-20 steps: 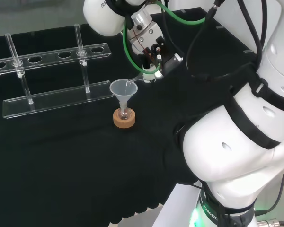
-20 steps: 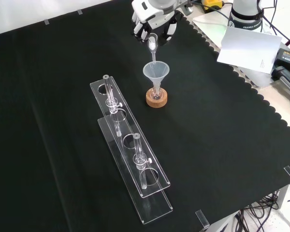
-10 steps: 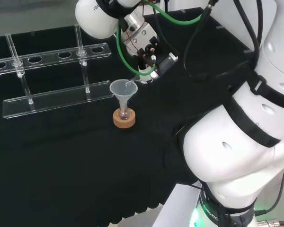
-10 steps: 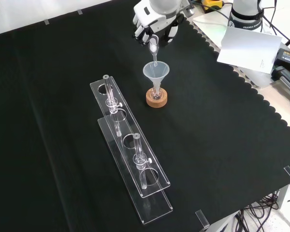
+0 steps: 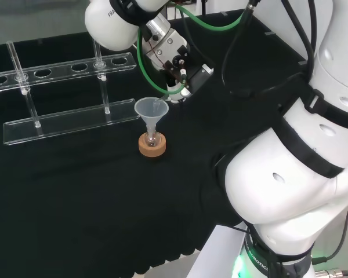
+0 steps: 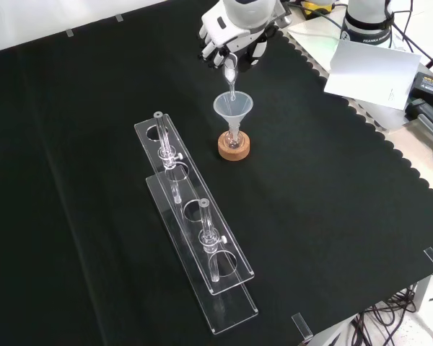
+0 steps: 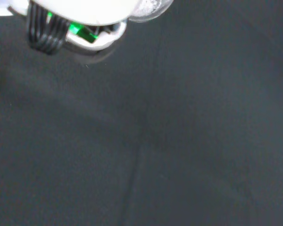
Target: Pour all the NaCl from the weighing funnel into the round-bottom flask.
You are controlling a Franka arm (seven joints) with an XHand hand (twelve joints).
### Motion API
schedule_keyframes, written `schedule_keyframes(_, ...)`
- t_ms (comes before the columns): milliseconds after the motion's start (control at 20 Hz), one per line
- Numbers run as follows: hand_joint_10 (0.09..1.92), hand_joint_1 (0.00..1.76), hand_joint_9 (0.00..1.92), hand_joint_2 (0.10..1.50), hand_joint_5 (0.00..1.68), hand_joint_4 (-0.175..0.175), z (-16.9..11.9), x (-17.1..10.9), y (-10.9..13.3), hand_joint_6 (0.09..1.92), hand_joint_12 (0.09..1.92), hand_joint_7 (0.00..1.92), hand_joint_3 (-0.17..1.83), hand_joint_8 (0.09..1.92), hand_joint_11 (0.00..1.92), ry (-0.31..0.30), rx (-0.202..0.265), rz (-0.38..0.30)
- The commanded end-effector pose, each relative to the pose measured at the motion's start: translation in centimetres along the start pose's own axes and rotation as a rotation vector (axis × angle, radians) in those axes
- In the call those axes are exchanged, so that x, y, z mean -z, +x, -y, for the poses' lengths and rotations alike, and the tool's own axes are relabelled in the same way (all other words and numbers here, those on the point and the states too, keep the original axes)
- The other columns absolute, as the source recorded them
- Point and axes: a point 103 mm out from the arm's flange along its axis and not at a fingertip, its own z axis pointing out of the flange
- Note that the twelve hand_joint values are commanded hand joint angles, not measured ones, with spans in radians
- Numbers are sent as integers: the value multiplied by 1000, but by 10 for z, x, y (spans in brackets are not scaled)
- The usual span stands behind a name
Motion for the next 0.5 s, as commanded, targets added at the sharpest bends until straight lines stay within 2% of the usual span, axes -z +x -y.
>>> schedule_keyframes(50, 149, 1163, 1229, 628, 1571, 175, 1, 1, 1, 87, 871, 839, 573, 621, 1084, 4, 1, 38)
schedule_keyframes(500, 146, 1163, 1230, 629, 1572, 175, 1, 6, 5, 87, 870, 833, 572, 624, 1085, 13, -5, 68)
